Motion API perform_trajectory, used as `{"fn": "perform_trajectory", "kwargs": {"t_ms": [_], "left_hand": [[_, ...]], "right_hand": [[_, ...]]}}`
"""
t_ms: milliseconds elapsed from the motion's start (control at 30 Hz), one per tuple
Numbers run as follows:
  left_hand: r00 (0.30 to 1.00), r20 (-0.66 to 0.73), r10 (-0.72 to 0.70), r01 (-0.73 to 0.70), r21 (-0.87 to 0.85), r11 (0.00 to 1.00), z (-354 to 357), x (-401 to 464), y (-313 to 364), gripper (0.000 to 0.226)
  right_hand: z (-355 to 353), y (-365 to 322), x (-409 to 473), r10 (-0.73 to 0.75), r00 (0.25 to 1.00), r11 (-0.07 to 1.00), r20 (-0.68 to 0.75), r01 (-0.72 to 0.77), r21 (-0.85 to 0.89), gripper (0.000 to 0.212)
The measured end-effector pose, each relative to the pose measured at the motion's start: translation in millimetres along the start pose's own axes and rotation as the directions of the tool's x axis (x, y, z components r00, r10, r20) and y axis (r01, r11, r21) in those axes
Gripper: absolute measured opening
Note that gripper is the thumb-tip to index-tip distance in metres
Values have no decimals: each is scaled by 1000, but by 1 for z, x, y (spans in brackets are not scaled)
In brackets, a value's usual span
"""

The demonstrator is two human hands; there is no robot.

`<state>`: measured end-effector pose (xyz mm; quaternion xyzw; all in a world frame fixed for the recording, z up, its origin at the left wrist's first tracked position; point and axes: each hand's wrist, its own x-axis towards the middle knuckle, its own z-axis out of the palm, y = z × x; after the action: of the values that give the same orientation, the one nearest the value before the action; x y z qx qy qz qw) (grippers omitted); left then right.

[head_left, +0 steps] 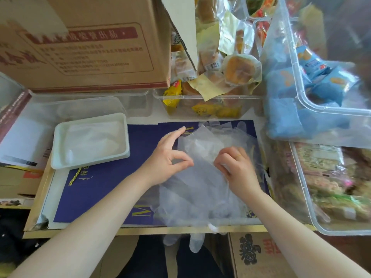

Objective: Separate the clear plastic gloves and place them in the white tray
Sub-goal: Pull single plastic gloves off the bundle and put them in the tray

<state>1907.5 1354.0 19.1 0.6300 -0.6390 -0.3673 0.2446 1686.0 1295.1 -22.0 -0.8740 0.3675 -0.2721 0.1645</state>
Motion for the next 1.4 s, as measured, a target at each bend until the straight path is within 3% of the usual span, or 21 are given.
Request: {"fn": "perform_trajectory", "kwargs": {"t_ms": [133,200,267,300,367,433,467,500,600,667,767,867,933,1033,1167,1267,1333,1400], "left_hand": [[992,79,-102,115,-184,976,-6,15,8,10],[992,61,-109,120,-207,971,-9,19,9,15],[991,28,-131,134,-203,970,-14,19,12,17],[990,17,-139,139,-220,966,-16,18,12,19],[990,10,-138,136,-262,956,-21,15,10,20],[990,2,-141,135,-304,943,-25,13,6,18],[989,-11,-150,138,-323,936,-27,12,4,16],[987,-28,-160,141,-344,928,-30,10,3,15],[985,-51,-164,130,-406,905,-38,4,2,16],[986,-41,-163,131,-418,899,-43,0,1,15],[979,-61,-193,146,-450,881,-52,-5,-6,17],[974,-88,-207,137,-496,857,-60,-11,-13,22],[969,-110,-220,135,-509,850,-65,-14,-17,23],[954,-151,-257,144,-524,840,-72,-17,-23,13],[954,-107,-279,176,-556,812,-84,-20,-25,26],[978,-102,-180,127,-386,914,-95,-26,-28,14],[986,-103,-128,102,-226,969,-99,-30,-32,18],[989,-67,-130,117,-174,978,-102,-33,-40,20]], "right_hand": [[-10,-4,2,0,1000,989,2,0,146,4],[-15,-4,2,36,999,977,15,-38,211,14],[-22,-11,6,184,983,921,15,-178,346,33],[-26,-16,9,312,950,847,13,-284,449,47],[-33,-25,21,596,801,569,54,-469,675,67],[-38,-27,36,728,652,245,211,-535,808,64],[-38,-26,41,722,634,181,278,-561,808,54],[-40,-28,46,691,652,211,312,-594,776,41],[-35,-36,53,570,748,435,340,-626,647,11],[-30,-45,57,536,773,468,341,-608,642,3],[-24,-56,63,441,809,469,390,-578,668,22],[-16,-64,65,334,819,553,468,-572,606,46],[-10,-71,66,347,824,590,448,-563,579,40],[-3,-85,70,478,803,490,356,-580,651,8],[1,-86,72,584,722,256,370,-596,761,15],[0,-85,72,628,679,211,380,-618,757,14],[0,-85,71,670,658,237,344,-629,740,13],[0,-88,72,686,662,278,303,-623,731,17]]}}
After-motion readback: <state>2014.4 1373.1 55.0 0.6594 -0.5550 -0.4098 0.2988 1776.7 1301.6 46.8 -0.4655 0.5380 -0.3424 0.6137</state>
